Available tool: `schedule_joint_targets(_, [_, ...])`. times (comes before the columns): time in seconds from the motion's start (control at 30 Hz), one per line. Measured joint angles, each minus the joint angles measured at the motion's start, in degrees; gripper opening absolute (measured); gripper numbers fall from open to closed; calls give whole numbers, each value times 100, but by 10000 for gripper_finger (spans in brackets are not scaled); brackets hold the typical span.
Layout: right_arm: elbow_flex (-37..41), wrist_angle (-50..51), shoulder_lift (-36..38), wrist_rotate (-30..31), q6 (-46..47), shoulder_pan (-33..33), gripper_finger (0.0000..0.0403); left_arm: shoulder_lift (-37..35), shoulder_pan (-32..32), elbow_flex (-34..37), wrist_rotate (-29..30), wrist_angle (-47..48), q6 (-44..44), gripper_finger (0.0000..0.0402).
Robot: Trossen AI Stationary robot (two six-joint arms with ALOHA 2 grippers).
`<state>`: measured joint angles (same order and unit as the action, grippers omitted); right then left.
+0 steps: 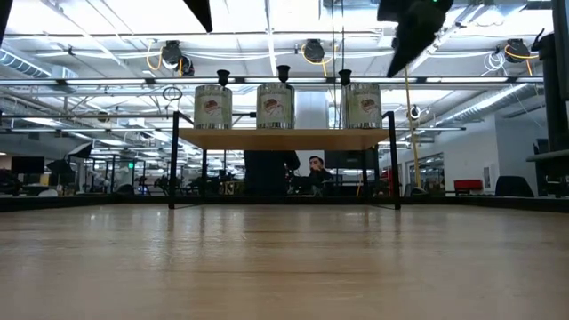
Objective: Pick & Place candle stick holders
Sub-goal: Put the left green scented candle on the shelf aligned with the other green scented candles
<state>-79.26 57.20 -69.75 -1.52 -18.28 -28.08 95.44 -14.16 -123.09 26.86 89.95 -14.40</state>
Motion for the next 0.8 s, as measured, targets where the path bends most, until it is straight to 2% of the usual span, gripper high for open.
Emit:
schedule_joint_targets(0.1, [207,-13,127,60,347,2,33,0,17,0,0,1,-46,81])
schedule_joint_targets(0.27, [656,-611,94,608,306,1,33,0,17,0,0,2,-42,81])
schedule_joint_targets(0.43, [889,-955,-26,604,258,-11,34,0,17,0,-241,3,-8,81])
schedule_joint_targets(0.8, [898,-1512,-48,605,219,-11,34,0,39,0,-258,5,52,81])
